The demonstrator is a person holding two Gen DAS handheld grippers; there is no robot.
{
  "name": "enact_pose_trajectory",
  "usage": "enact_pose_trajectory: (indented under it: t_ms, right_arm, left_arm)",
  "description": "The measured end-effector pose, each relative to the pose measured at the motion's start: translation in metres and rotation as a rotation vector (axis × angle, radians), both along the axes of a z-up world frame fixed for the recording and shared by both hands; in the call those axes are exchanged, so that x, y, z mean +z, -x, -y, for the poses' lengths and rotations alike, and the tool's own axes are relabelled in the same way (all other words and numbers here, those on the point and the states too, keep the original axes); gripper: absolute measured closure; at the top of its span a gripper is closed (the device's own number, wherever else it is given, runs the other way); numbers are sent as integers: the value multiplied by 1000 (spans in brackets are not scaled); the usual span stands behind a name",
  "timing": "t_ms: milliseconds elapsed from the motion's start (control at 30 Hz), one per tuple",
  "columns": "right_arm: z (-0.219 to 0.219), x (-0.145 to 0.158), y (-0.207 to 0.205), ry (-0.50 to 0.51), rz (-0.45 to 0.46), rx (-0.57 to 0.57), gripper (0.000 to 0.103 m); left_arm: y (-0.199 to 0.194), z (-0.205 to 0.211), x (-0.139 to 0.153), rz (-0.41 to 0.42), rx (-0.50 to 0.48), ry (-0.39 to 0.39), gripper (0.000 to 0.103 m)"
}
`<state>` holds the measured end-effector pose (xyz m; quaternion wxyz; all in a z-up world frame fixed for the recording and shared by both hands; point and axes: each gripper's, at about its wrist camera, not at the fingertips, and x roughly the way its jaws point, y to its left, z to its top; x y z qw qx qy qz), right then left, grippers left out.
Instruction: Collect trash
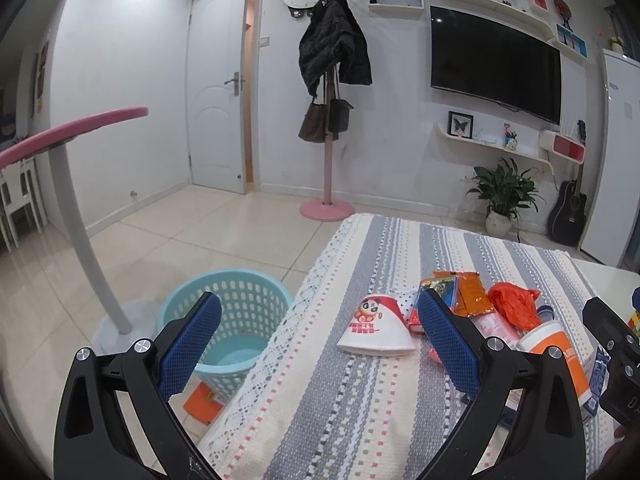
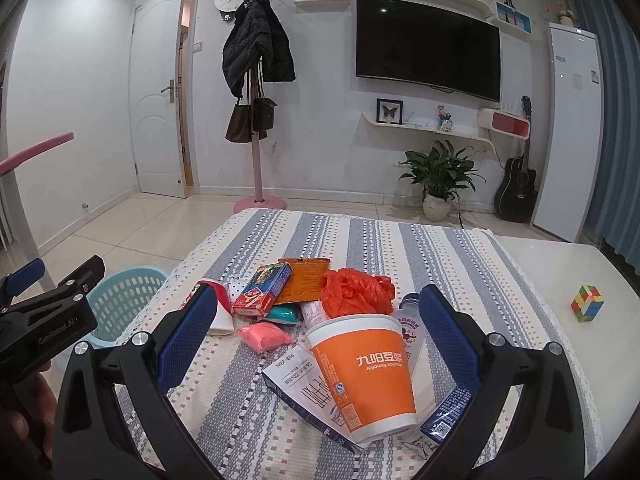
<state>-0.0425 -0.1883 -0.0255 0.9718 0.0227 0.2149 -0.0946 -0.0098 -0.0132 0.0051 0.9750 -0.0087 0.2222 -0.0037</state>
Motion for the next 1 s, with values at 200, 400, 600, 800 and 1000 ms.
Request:
enact_pose_trajectory:
  t_ms: [200, 400, 600, 800, 1000]
  right_arm:
    - [0, -1, 1, -3, 0, 1, 6]
    - [0, -1, 1, -2, -1, 7, 6]
    - [0, -1, 1, 0, 0, 10, 6]
    - [0, 0, 2, -1, -1, 11, 6]
    - [0, -1, 0, -7, -7, 13, 6]
  left_arm:
    - [0, 0, -1, -1, -2, -1, 7]
    - [1, -2, 1, -1, -1, 5, 7]
    - [0, 0, 1, -3, -2, 3, 7]
    - [0, 1, 0, -3, -2, 3, 7]
    - [0, 0, 1, -2, -2, 3, 7]
